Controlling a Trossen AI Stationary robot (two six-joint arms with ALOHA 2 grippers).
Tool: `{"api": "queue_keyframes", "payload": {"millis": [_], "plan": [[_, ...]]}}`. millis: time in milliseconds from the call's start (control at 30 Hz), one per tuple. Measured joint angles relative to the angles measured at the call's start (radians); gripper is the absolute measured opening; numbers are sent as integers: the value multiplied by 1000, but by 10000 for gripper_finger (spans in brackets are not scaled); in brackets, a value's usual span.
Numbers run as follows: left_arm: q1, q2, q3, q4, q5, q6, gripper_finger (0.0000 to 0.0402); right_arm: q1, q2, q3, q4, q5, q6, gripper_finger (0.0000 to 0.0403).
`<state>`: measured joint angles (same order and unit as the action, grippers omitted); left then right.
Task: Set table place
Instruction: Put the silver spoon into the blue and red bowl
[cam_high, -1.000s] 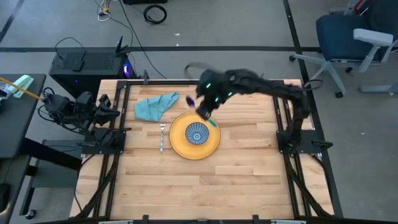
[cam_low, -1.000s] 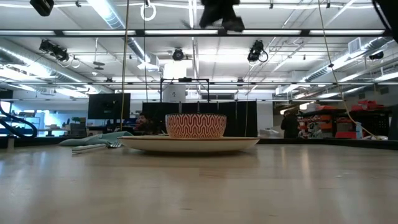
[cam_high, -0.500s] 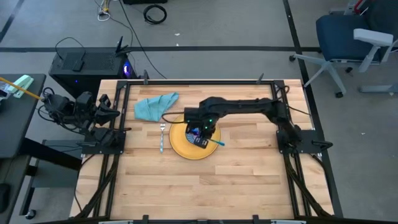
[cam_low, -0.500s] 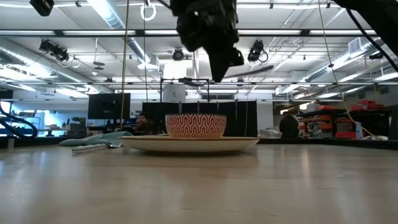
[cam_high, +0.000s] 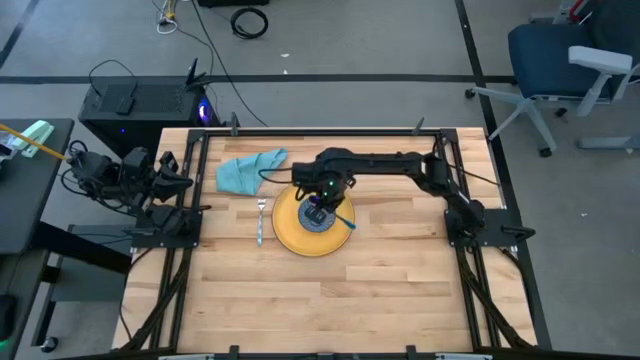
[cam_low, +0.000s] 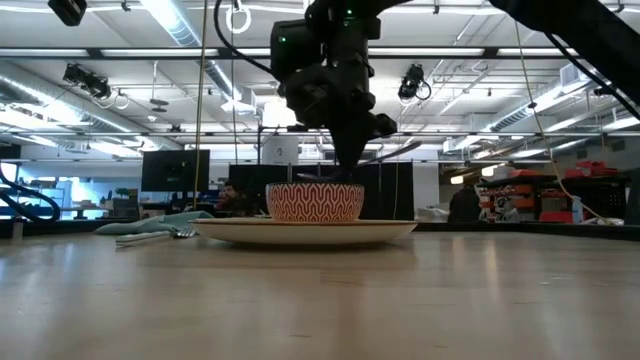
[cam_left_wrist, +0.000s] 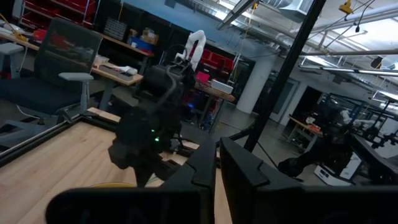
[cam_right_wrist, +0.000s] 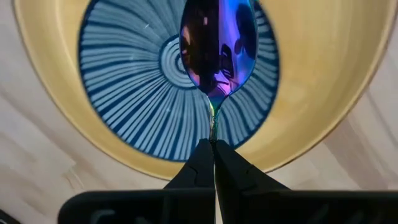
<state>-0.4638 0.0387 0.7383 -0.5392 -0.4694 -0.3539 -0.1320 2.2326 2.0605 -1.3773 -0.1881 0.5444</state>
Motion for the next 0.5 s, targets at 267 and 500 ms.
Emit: {"api": "queue_keyframes", "payload": {"millis": [267,500], "plan": [[0,0,0,0,0,0,38,-13,11,0,-7,-10,40,0],[0,0,0,0,0,0,38,14,23,0,16,-20,32,0]]}}
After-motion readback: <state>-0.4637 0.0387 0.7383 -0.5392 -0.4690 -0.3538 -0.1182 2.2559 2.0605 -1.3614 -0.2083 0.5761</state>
